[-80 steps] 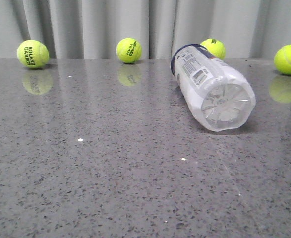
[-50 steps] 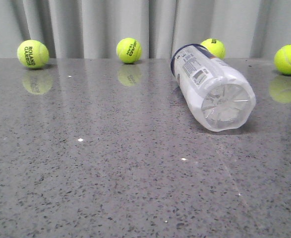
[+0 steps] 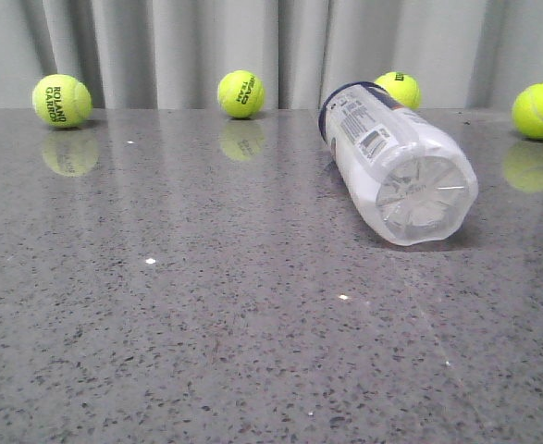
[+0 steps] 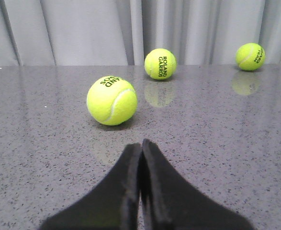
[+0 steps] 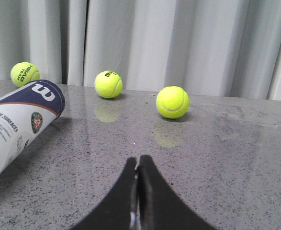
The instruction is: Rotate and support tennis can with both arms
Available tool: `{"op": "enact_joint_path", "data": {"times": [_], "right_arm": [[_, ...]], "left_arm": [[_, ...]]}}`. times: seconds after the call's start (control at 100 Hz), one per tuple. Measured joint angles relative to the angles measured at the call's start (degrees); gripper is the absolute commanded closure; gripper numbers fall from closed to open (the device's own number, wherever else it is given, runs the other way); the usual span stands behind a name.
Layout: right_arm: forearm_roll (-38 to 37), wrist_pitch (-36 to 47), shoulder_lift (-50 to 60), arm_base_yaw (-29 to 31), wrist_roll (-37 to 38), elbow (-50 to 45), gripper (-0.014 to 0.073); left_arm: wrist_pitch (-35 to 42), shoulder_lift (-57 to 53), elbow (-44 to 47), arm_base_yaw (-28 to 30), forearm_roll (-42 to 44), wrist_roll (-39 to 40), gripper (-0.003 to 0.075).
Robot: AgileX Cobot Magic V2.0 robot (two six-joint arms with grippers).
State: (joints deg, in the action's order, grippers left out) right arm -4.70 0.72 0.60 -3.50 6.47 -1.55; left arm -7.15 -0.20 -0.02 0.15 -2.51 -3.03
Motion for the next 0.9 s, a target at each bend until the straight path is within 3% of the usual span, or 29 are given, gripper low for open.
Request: {"op": "enact_joint_path", "data": {"times": [0.19,0.41,0.62,0.78,0.9], "right_arm": [[0.0,-2.8,0.0,-0.1,0.0,1.6,0.066],[0.2,-21.2,-2.2,-0.1,0.0,15.8,0.066],[0.6,-37.5,-13.2,-0.1,-0.1,29.9,0.066],[0.6,-45.3,-23.6,-0.1,-0.2,38.9,0.0655],[0.6,-49.4,-31.3,-0.1,-0.2,44.2,0.0581]], "left_arm": [[0.0,0.0,0.0,0.0,0.0,0.0,0.074],[0.0,0.0,0.0,0.0,0.0,0.0,0.074],[0.0,0.0,0.0,0.0,0.0,0.0,0.074],[0.0,0.0,0.0,0.0,0.0,0.0,0.074],[0.0,0.0,0.0,0.0,0.0,0.0,0.074]]}}
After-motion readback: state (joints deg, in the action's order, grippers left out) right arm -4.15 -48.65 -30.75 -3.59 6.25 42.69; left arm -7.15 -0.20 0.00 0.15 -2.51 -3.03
